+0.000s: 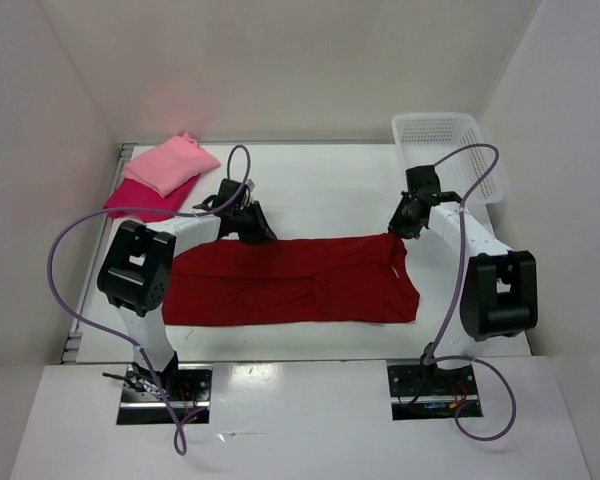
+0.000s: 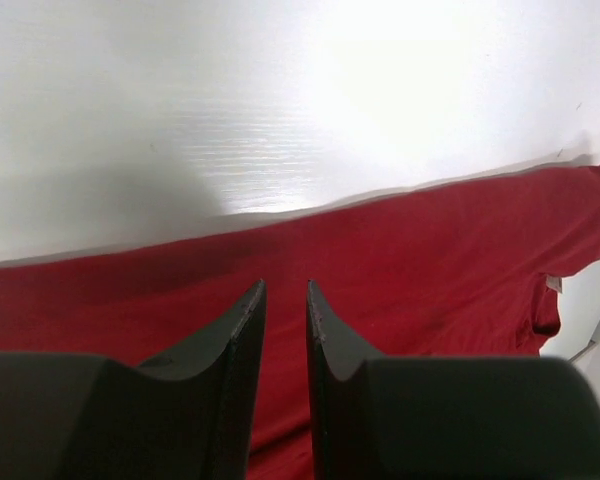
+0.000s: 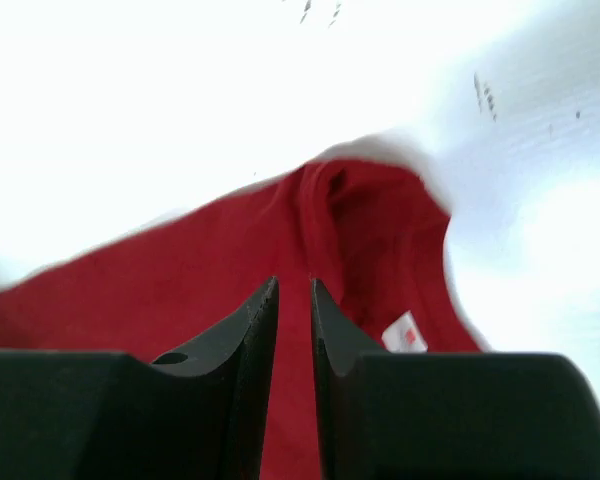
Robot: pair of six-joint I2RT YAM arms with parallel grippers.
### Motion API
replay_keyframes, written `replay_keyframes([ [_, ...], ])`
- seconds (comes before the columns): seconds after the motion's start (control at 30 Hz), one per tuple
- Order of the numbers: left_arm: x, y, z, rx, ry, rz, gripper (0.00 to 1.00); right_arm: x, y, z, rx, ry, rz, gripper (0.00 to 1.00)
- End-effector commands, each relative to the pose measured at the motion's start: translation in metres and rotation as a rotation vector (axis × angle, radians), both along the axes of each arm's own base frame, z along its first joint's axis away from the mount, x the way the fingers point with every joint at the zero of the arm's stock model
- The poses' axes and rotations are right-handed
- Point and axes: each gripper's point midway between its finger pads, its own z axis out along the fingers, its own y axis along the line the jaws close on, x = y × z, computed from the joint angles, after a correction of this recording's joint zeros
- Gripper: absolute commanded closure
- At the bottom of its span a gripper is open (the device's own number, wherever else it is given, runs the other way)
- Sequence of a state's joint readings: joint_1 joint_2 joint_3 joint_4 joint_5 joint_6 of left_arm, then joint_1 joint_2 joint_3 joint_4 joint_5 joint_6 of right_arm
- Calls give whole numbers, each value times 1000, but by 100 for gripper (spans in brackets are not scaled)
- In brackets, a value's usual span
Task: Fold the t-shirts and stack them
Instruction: Fold the other side of the tshirt into a rectangle
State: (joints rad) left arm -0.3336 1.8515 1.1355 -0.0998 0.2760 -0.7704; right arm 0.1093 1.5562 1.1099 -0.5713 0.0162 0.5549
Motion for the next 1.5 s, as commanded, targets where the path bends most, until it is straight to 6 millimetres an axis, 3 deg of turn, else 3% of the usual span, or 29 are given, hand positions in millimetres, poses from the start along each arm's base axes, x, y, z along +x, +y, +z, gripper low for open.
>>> replay_keyframes([
  [0.0, 5, 5, -4, -34, -4, 16, 70, 37, -13, 6, -49, -81, -20, 76],
  [0.13, 7, 20, -12, -22, 11, 40, 70, 47, -9, -13, -37, -51, 1, 76],
  [0.27, -1, 32, -25, -18, 51, 60, 70, 47, -22, -27, -102, -20, -37, 80],
  [0.43, -10, 64, -43, -31, 110, 136, 70, 30, -46, -48, -173, 52, -105, 85],
  [0.6, -11, 95, -53, -41, 150, 222, 70, 16, -52, -59, -207, 93, -117, 85],
  [0.67, -9, 97, -51, -57, 147, 232, 70, 13, -54, -60, -216, 106, -120, 89],
  [0.73, -5, 101, -41, -71, 125, 240, 70, 23, -53, -34, -206, 24, -128, 89],
  [0.83, -5, 103, -25, -70, 88, 245, 70, 34, -29, 15, -105, -129, -46, 83],
  [0.9, -2, 103, -10, -77, 49, 244, 70, 41, -14, 30, -40, -158, 14, 81],
  [0.97, -1, 104, -4, -72, 35, 249, 70, 46, 12, 35, 53, -144, 96, 87],
  [1.0, 1, 104, 2, -74, 25, 249, 70, 46, 29, 33, 69, -136, 139, 93],
  [1.03, 1, 104, 6, -76, 14, 248, 70, 45, 38, 22, 69, -108, 160, 96],
  [1.1, -1, 100, 5, -74, 23, 240, 70, 47, 59, 19, 79, -114, 201, 99],
  [1.17, -2, 99, 6, -82, 25, 233, 70, 49, 65, 1, 84, -86, 199, 99],
  [1.23, -2, 99, 6, -82, 25, 233, 70, 52, 61, -14, 68, -70, 169, 99],
  [1.33, -6, 104, -11, -44, 50, 235, 70, 48, 45, -47, -8, 15, 98, 99],
  [1.43, -16, 115, -36, -48, 128, 261, 70, 44, 25, -62, -80, 44, 34, 99],
  [1.47, -14, 124, -36, -49, 128, 284, 70, 43, 15, -65, -106, 49, -4, 99],
])
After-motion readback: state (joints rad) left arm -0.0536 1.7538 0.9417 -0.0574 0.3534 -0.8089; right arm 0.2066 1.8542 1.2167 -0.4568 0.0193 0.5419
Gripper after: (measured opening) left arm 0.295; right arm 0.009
